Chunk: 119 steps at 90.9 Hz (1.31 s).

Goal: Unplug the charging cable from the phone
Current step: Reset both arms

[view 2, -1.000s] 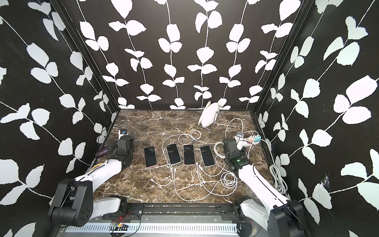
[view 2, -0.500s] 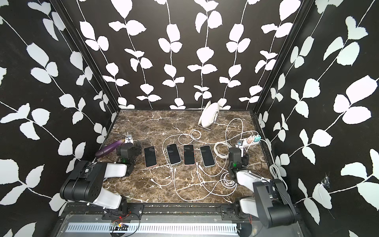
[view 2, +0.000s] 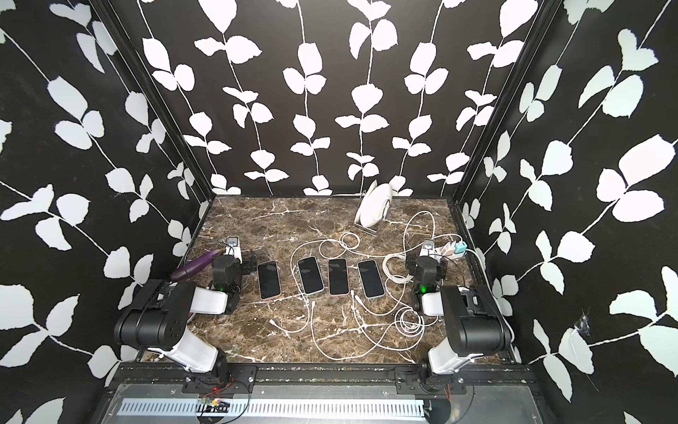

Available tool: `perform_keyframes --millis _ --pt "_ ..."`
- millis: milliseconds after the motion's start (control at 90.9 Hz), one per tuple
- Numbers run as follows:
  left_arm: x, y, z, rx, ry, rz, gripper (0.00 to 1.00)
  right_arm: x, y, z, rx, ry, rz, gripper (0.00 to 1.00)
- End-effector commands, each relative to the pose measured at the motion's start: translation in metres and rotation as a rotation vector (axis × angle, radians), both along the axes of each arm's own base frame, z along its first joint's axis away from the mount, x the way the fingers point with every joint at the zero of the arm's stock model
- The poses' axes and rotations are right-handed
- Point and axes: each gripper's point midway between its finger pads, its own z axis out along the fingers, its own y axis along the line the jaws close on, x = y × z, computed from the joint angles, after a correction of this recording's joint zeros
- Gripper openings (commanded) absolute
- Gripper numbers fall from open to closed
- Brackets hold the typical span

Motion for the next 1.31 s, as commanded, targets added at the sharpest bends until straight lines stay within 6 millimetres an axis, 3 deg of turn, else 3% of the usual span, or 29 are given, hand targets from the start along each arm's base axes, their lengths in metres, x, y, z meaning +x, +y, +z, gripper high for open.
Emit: perform_keyframes --millis 0,1298 --pt "0.0046 -0.0036 0.0077 -0.001 -0.022 -0.025 0.98 -0.0043 0.0019 0.0059 0.01 -0.046 0.014 0.96" --pt "0.0064 -0.0051 0.0074 -0.008 -0.015 -0.04 0.98 0.0036 0.0045 0.0037 0.005 -0.008 0.028 0.98"
